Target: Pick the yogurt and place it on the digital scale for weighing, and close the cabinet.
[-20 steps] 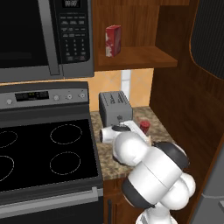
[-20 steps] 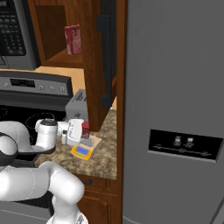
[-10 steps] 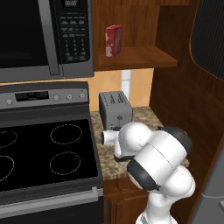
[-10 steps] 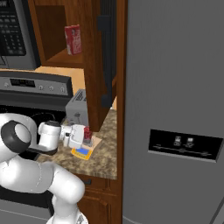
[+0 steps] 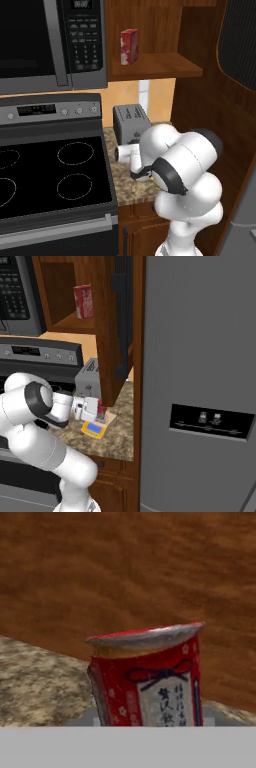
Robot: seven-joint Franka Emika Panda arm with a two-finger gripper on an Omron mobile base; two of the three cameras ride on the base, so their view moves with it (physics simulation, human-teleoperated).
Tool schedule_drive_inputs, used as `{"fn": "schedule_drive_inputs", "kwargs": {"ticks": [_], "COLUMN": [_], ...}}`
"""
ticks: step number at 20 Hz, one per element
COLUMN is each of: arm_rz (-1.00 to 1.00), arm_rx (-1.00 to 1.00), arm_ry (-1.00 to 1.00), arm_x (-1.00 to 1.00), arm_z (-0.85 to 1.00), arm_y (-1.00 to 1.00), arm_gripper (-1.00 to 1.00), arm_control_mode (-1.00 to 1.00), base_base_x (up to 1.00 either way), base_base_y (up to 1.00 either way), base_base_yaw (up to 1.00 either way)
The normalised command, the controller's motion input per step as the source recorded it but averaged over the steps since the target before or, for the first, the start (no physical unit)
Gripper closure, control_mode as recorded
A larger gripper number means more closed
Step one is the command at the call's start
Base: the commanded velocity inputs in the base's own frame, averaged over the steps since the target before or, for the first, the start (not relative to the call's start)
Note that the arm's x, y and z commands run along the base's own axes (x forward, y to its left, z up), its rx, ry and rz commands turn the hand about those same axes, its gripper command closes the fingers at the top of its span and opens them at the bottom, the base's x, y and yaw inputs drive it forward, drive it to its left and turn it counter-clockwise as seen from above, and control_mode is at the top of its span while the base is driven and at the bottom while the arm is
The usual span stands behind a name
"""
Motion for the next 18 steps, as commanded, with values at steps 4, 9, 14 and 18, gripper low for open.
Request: {"fn": "schedule_drive_inputs", "kwargs": {"ticks": [4,9,14,18], "arm_rz": [0.0,0.0,0.0,0.0], "arm_rx": [0.0,0.0,0.0,0.0], "arm_ry": [-0.01,-0.02,-0.01,-0.04], "arm_x": [0.0,0.0,-0.11,-0.21], "arm_z": [-0.4,-0.34,-0.3,-0.05], "arm_y": [0.17,0.16,0.37,0.47], "arm_gripper": [-1.0,-1.0,-1.0,-1.0], "arm_control_mode": [-1.0,-1.0,-1.0,-1.0], "base_base_x": [0.0,0.0,0.0,0.0], "base_base_y": [0.0,0.0,0.0,0.0], "base_base_yaw": [0.0,0.0,0.0,0.0]}}
